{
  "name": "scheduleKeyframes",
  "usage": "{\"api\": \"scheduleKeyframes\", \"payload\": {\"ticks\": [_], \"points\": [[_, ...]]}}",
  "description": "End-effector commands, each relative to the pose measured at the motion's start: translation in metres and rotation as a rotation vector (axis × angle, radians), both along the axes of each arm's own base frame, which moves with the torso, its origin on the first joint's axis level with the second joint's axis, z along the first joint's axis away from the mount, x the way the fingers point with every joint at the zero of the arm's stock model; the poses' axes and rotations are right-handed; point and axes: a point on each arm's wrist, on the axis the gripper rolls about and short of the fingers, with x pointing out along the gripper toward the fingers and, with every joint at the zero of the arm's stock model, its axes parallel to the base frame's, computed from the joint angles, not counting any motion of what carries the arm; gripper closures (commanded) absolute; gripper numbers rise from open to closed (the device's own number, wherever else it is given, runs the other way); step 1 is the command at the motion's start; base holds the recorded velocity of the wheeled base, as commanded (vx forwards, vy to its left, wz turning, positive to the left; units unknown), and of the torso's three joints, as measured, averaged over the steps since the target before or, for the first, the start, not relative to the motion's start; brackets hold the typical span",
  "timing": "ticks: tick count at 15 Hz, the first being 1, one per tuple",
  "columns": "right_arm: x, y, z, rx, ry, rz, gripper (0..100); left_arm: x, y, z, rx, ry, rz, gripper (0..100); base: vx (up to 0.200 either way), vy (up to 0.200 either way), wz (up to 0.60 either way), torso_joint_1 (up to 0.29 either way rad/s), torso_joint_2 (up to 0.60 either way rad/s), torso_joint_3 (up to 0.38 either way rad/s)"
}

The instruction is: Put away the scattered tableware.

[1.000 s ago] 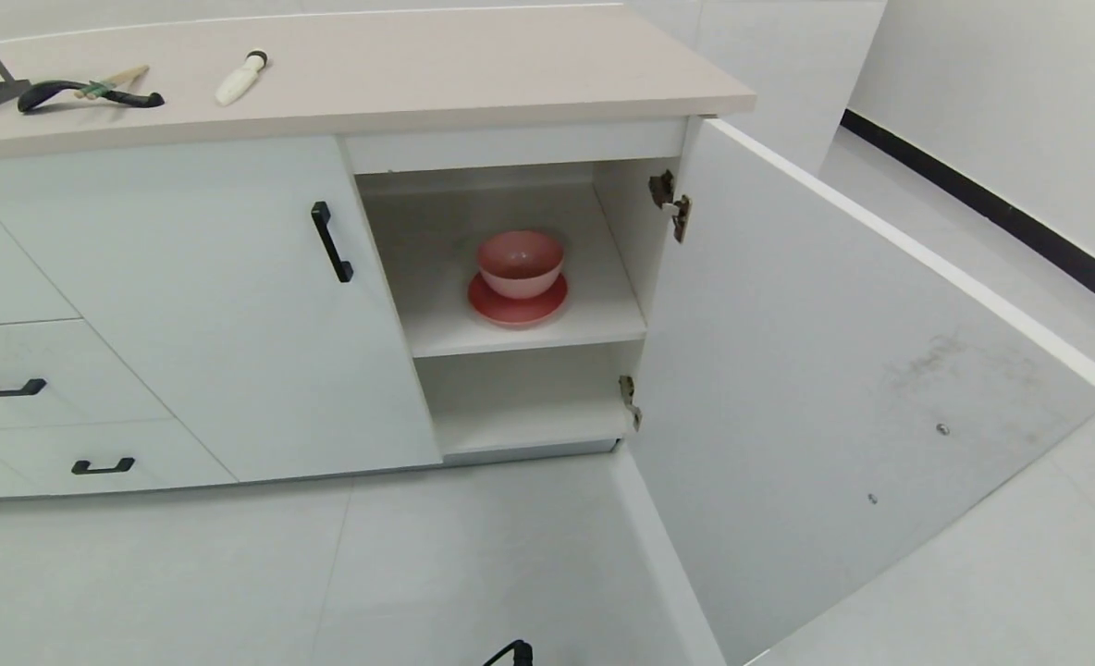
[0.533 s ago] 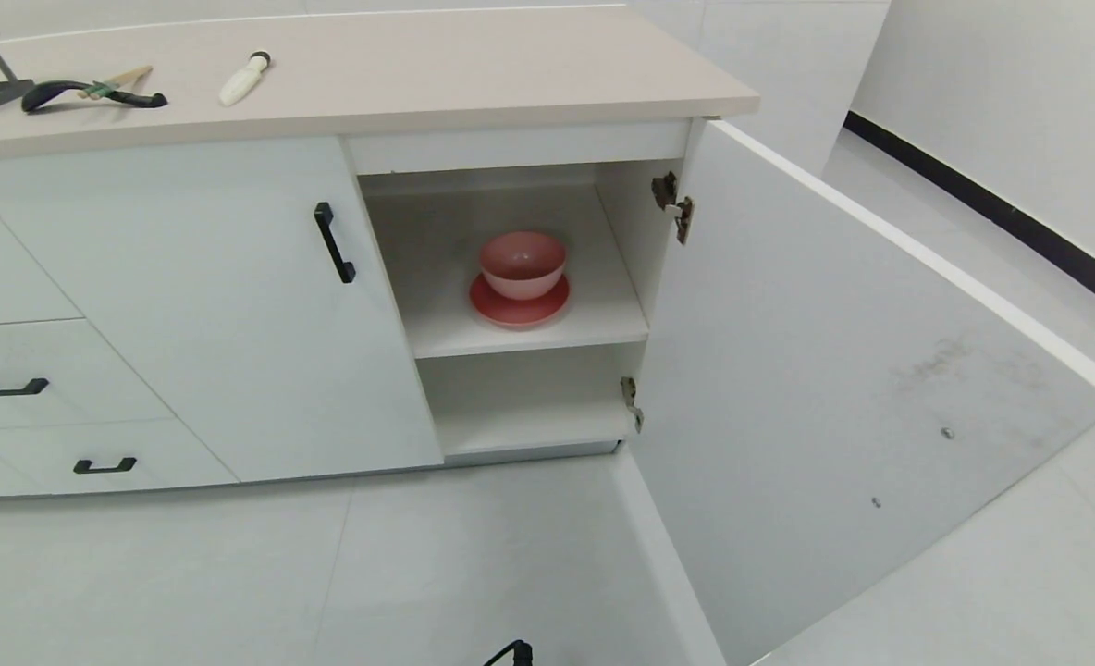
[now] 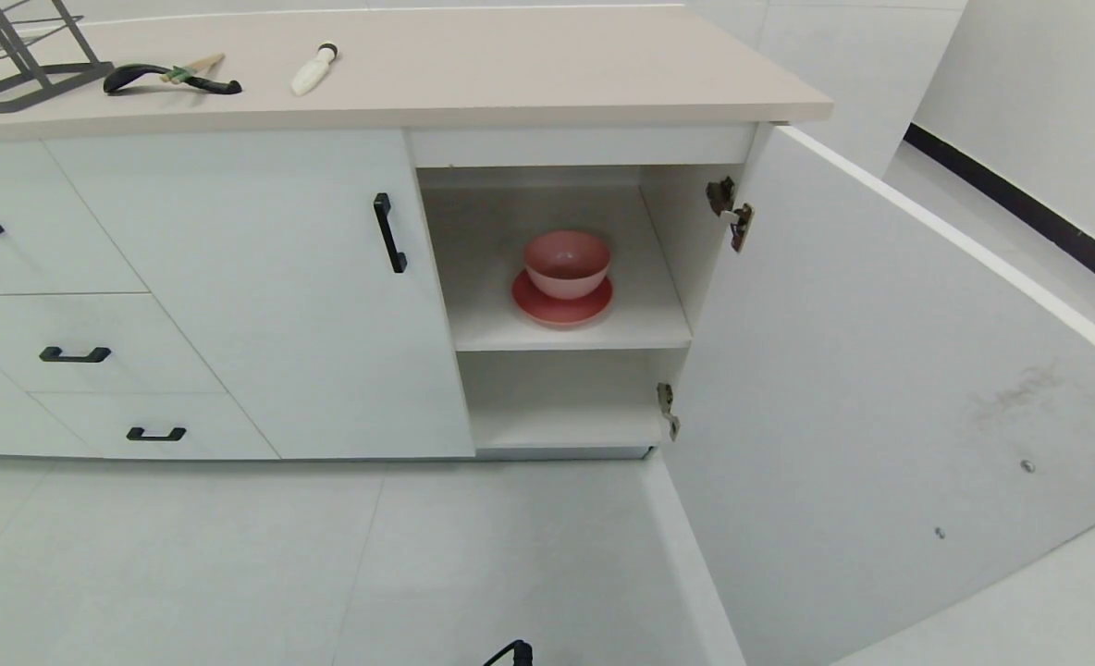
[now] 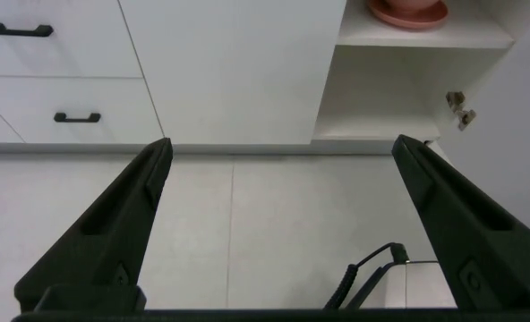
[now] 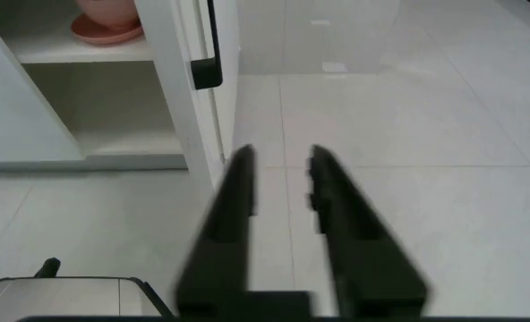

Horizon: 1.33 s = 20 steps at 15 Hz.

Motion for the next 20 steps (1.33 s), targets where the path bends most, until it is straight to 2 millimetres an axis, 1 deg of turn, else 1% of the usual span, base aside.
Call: {"api": "scheduleKeyframes", "payload": {"ticks": [1,2,6,8,10,11,12,13,14,15,16,17,18,19,20], "points": [[0.000,0.000,0.000,0.000,0.001,0.001,100,0.000,0.000,0.000,0.000,0.001,0.000,0,0.000,0.000,0.00,0.000,0.00,0.000],[0.000,0.000,0.000,0.003,0.001,0.001,100,0.000,0.000,0.000,0.001,0.001,0.000,0,0.000,0.000,0.00,0.000,0.00,0.000],[0.000,0.000,0.000,0.005,0.001,0.001,100,0.000,0.000,0.000,0.000,0.001,0.000,0,-0.200,0.000,0.00,0.004,0.00,0.000],[0.000,0.000,0.000,0.023,0.001,-0.005,100,0.000,0.000,0.000,-0.003,0.000,0.001,0,0.000,0.000,0.00,0.000,0.00,0.000],[0.000,-0.001,0.007,0.007,-0.063,-0.025,100,0.000,0.000,0.000,-0.005,0.000,0.001,0,0.000,0.000,0.00,0.000,0.00,0.000],[-0.001,-0.001,0.015,0.006,-0.146,-0.023,100,0.000,0.000,0.000,-0.005,0.000,0.001,0,0.000,0.000,0.00,0.000,0.00,0.000],[-0.002,-0.001,0.018,0.004,-0.178,-0.022,100,0.000,0.000,0.000,-0.003,0.000,0.001,0,0.000,0.000,0.00,0.000,0.00,0.000],[-0.004,0.001,0.027,0.002,-0.258,0.045,100,0.000,0.000,0.000,-0.003,0.000,0.001,0,0.000,0.000,0.00,0.000,0.00,0.000],[-0.003,0.003,0.027,-0.006,-0.210,0.148,100,0.000,0.000,0.000,-0.002,0.001,0.000,0,0.000,0.000,0.00,0.000,0.00,0.000],[0.001,0.004,0.033,-0.003,-0.120,0.208,100,0.000,0.000,0.000,-0.003,0.001,0.000,0,0.000,0.000,0.00,0.000,0.00,0.000],[0.002,0.004,0.036,-0.001,-0.096,0.217,100,0.000,0.000,0.000,-0.003,0.001,0.000,0,0.000,0.000,0.00,0.000,0.00,0.000],[0.012,0.004,0.058,-0.010,-0.029,0.229,100,0.000,0.000,0.000,-0.003,0.000,0.000,0,0.000,0.000,0.00,0.000,0.00,0.000],[0.022,0.005,0.074,-0.042,-0.009,0.243,100,0.000,0.000,0.000,-0.003,0.000,0.000,0,0.000,0.000,0.00,0.000,0.00,0.000],[0.027,0.005,0.080,-0.059,-0.014,0.241,100,0.000,0.000,0.000,-0.003,0.000,0.000,0,0.000,0.000,0.00,0.000,0.00,0.000],[0.040,0.005,0.085,-0.070,-0.005,0.235,100,0.000,0.000,0.000,-0.003,0.001,0.000,0,0.000,0.000,0.00,0.000,0.00,0.000]]}}
